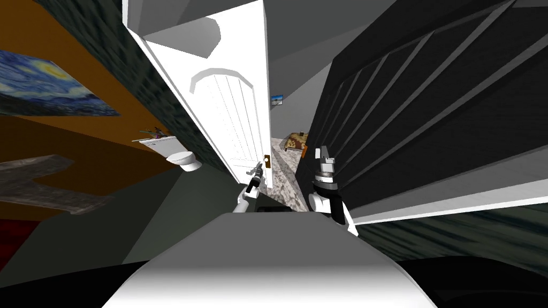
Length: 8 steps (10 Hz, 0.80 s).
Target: Push the door open
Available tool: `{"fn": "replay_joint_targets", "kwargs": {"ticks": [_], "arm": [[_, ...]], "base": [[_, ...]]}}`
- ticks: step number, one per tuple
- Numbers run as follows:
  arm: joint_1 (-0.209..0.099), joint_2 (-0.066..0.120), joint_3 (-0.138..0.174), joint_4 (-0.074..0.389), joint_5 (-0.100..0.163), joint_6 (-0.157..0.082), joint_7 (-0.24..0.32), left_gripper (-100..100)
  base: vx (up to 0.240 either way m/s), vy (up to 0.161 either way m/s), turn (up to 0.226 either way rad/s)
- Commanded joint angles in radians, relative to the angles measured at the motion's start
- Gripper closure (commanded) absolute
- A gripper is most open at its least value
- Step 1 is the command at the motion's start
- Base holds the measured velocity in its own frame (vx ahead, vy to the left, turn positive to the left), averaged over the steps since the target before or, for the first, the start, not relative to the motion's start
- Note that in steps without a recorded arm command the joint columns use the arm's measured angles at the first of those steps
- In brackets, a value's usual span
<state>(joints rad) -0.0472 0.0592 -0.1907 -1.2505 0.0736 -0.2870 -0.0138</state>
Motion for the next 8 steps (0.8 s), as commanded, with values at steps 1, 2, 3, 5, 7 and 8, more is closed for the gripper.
{"fn": "replay_joint_targets", "kwargs": {"ticks": [1, 2, 3, 5, 7, 8], "arm": [[-0.003, 0.003, 0.004, 0.006, 0.0, -0.005, 0.0, -100], [-0.006, 0.004, 0.007, 0.01, 0.0, -0.007, -0.001, -100], [-0.008, 0.003, 0.01, 0.015, 0.0, -0.01, -0.001, -100], [-0.014, -0.001, 0.016, 0.024, 0.0, -0.015, -0.002, -100], [-0.018, -0.007, 0.02, 0.03, 0.0, -0.02, -0.003, -100], [-0.016, -0.005, 0.019, 0.027, 0.0, -0.017, -0.003, -100]], "base": [[0.205, -0.012, -0.021], [0.193, -0.023, -0.022], [0.178, -0.031, -0.021], [0.207, -0.063, -0.022], [0.179, -0.053, -0.019], [0.078, -0.021, 0.001]]}}
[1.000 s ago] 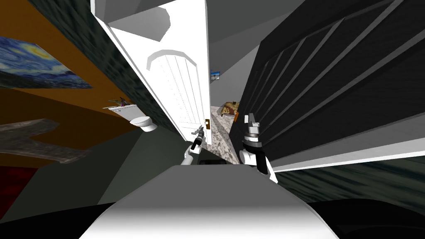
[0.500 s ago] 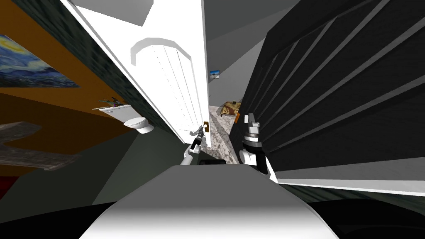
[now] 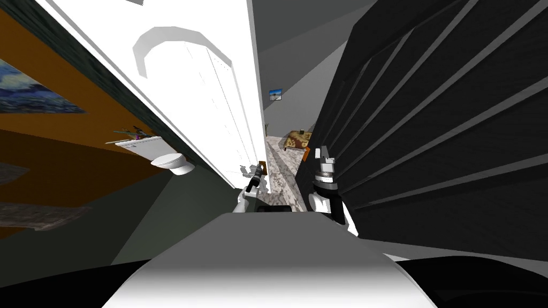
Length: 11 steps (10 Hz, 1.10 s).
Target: Push the door open
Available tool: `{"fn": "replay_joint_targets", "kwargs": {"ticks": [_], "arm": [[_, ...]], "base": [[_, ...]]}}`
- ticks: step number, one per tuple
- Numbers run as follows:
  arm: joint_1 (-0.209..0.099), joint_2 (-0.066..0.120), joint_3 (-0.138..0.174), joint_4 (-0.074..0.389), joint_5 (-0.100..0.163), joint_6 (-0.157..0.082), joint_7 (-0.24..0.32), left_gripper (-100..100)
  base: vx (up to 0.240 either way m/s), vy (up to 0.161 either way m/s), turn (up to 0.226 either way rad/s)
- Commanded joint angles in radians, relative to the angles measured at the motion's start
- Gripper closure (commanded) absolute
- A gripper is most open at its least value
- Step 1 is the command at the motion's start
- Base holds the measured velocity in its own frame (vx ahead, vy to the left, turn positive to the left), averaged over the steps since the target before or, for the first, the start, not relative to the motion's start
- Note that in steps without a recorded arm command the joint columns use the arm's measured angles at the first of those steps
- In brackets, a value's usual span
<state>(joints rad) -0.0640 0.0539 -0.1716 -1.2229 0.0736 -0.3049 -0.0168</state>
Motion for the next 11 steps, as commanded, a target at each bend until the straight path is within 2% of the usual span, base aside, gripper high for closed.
{"fn": "replay_joint_targets", "kwargs": {"ticks": [1, 6, 7, 11], "arm": [[0.001, 0.0, 0.0, 0.0, 0.0, 0.0, 0.0, 100], [0.001, 0.0, 0.0, 0.0, 0.0, 0.0, 0.0, 100], [-0.002, 0.01, -0.001, 0.007, 0.013, 0.001, -0.017, 100], [-0.012, 0.022, -0.001, 0.019, 0.043, -0.002, -0.052, 100]], "base": [[-0.011, 0.001, 0.003], [-0.014, 0.004, -0.002], [0.08, 0.005, 0.113], [0.168, -0.023, 0.124]]}}
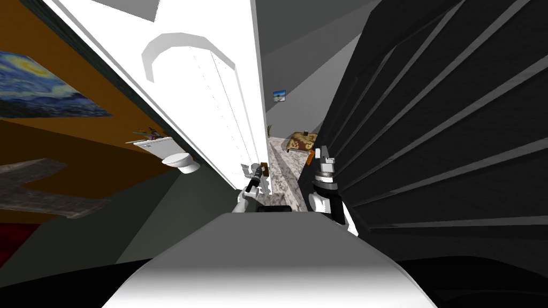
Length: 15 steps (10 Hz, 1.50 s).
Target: Push the door open
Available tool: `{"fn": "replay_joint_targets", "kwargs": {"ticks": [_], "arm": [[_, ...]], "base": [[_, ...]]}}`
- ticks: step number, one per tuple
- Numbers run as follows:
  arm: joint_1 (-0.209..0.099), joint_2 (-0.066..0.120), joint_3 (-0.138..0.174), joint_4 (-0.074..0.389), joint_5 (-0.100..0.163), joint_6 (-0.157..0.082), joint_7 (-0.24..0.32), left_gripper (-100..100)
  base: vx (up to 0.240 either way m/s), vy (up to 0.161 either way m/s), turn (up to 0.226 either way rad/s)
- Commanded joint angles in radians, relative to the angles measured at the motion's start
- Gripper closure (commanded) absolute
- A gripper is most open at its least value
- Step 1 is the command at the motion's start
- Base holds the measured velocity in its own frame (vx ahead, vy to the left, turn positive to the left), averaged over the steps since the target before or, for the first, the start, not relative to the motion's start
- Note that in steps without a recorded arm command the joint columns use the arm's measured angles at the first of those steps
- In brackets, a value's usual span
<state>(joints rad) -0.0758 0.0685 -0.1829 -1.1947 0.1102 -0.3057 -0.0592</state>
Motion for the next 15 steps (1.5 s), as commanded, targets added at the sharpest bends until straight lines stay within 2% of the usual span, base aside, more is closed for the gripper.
{"fn": "replay_joint_targets", "kwargs": {"ticks": [1, 2, 3, 7, 11, 12, 15], "arm": [[-0.003, 0.011, 0.01, -0.005, 0.015, -0.003, -0.02, 100], [-0.007, 0.013, 0.01, -0.001, 0.026, -0.004, -0.032, 100], [-0.001, 0.011, 0.002, -0.009, 0.021, 0.0, -0.021, -100], [0.007, 0.006, -0.009, -0.024, 0.025, 0.007, -0.018, -100], [0.019, -0.012, -0.025, -0.046, 0.03, 0.016, -0.013, -100], [0.018, -0.01, -0.023, -0.046, 0.029, 0.017, -0.015, -100], [0.01, -0.004, -0.014, -0.033, 0.028, 0.01, -0.015, -100]], "base": [[0.195, -0.027, 0.159], [0.223, -0.019, 0.19], [-0.022, -0.012, 0.057], [-0.19, -0.024, 0.002], [-0.221, -0.011, 0.014], [-0.103, 0.003, 0.001], [0.15, -0.039, -0.024]]}}
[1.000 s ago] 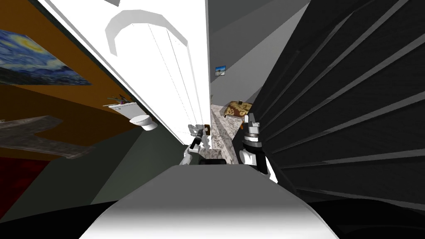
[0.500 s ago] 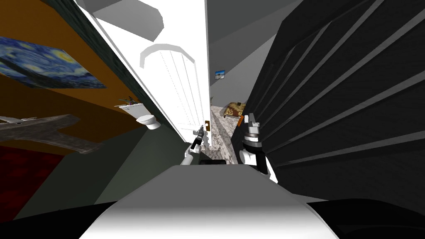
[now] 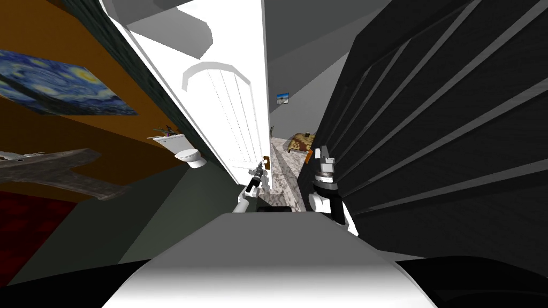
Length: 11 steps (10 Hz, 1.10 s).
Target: Push the door open
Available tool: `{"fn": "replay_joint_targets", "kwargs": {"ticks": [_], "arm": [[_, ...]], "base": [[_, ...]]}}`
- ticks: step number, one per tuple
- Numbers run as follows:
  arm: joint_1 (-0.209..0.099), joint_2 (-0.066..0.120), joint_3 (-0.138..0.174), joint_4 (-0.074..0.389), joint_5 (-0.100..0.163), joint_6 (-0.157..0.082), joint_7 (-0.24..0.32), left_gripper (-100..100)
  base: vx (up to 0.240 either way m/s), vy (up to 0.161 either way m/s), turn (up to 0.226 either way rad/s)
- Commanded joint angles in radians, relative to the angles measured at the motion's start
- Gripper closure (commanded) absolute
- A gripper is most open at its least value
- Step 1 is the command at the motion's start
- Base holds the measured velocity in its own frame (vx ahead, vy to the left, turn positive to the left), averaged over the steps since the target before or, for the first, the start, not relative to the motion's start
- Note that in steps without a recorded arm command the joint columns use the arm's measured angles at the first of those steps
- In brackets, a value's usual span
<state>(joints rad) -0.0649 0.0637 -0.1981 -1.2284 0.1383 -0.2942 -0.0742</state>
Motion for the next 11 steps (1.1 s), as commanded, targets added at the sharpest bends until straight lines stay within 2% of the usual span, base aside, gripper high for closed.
{"fn": "replay_joint_targets", "kwargs": {"ticks": [1, 5, 6, 7, 11], "arm": [[-0.004, 0.0, 0.005, 0.006, -0.001, -0.004, -0.001, -100], [-0.018, -0.014, 0.018, 0.027, -0.003, -0.015, -0.002, -100], [-0.016, -0.011, 0.016, 0.024, -0.003, -0.013, -0.002, -100], [-0.016, -0.011, 0.016, 0.024, -0.003, -0.013, -0.002, 100], [-0.016, -0.011, 0.016, 0.024, -0.003, -0.013, -0.002, 100]], "base": [[0.21, -0.046, -0.021], [0.225, -0.05, -0.023], [0.093, -0.006, -0.003], [-0.009, -0.001, 0.009], [-0.023, 0.003, -0.002]]}}
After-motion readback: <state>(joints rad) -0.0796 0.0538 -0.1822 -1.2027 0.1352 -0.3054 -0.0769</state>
